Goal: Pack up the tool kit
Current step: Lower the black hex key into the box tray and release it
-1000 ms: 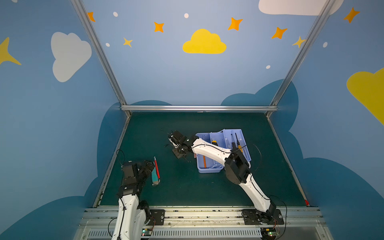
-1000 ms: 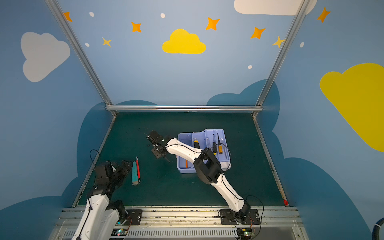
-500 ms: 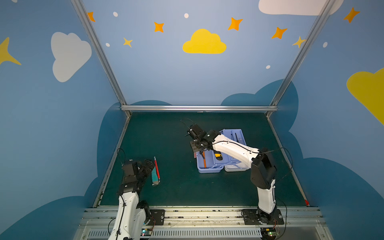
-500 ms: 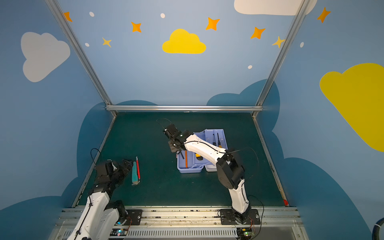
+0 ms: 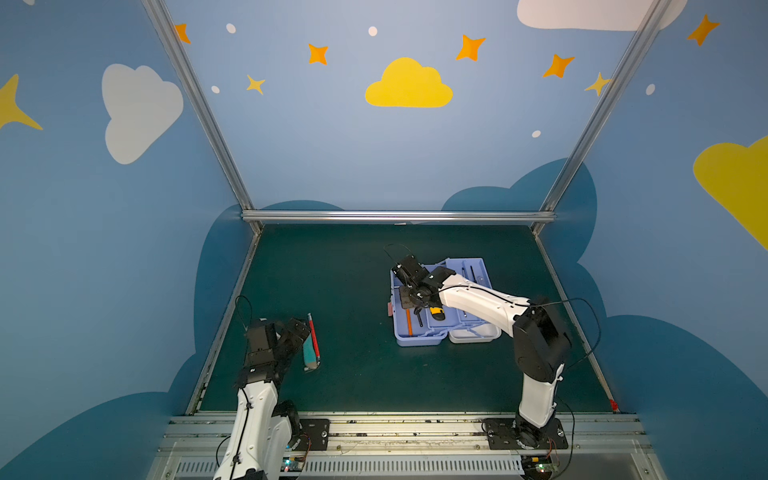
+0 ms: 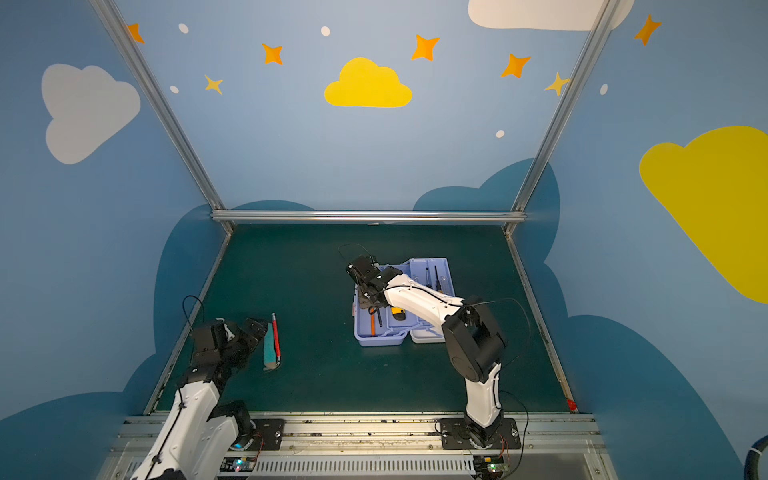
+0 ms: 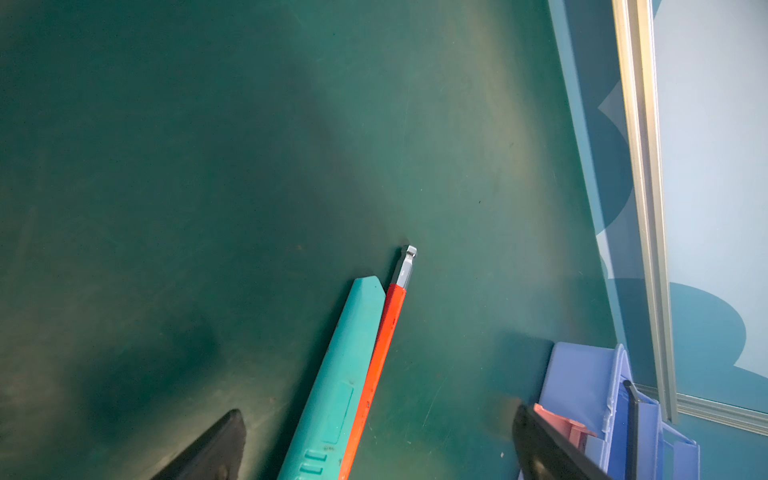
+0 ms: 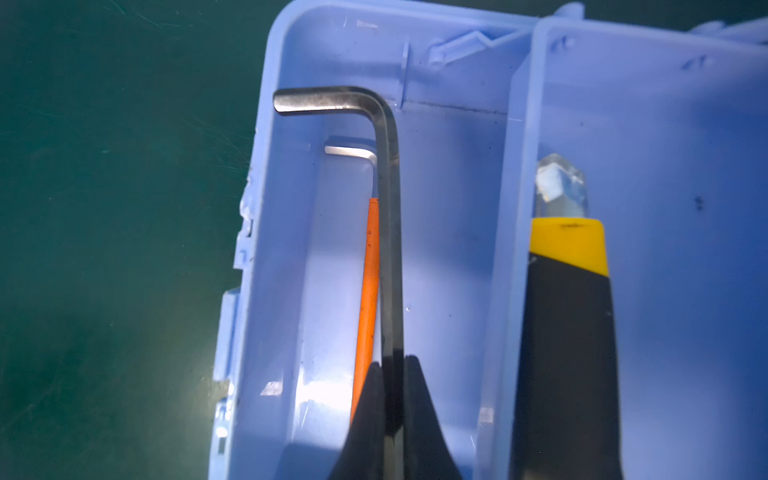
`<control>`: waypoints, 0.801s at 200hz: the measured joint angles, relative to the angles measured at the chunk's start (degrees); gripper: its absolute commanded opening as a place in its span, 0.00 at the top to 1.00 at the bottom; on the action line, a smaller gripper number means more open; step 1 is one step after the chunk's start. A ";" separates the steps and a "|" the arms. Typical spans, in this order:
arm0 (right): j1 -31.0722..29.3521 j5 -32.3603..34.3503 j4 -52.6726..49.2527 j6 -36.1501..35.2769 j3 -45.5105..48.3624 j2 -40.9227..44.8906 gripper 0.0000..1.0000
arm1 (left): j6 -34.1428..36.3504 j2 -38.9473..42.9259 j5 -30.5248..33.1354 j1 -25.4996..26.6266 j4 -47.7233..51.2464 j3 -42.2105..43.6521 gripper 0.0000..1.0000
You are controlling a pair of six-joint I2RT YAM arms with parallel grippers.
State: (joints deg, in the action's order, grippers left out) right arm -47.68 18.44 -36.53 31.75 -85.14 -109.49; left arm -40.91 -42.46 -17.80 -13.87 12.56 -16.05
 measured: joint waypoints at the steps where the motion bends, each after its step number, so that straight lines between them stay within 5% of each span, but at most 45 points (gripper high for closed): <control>1: 0.00 0.00 0.00 0.02 -0.02 -0.04 1.00 | 0.02 0.00 0.00 0.00 0.00 0.00 0.00; 60: 0.63 0.02 0.24 0.83 -3.52 -8.11 1.00 | 0.02 -0.24 -0.81 0.00 0.20 0.00 0.00; 103: 0.76 0.04 -0.24 0.63 -5.25 -8.66 0.72 | 0.11 -0.24 -0.74 0.00 0.57 0.00 0.00; 160: 0.37 -1.79 -6.27 -1.18 -12.94 -8.52 0.71 | 0.15 0.11 1.95 0.00 2.84 -2.08 0.00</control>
State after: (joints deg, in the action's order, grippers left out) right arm -47.31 16.64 -42.81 30.57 -98.08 -118.02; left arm -40.75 -42.35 -15.86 -13.87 15.40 -18.13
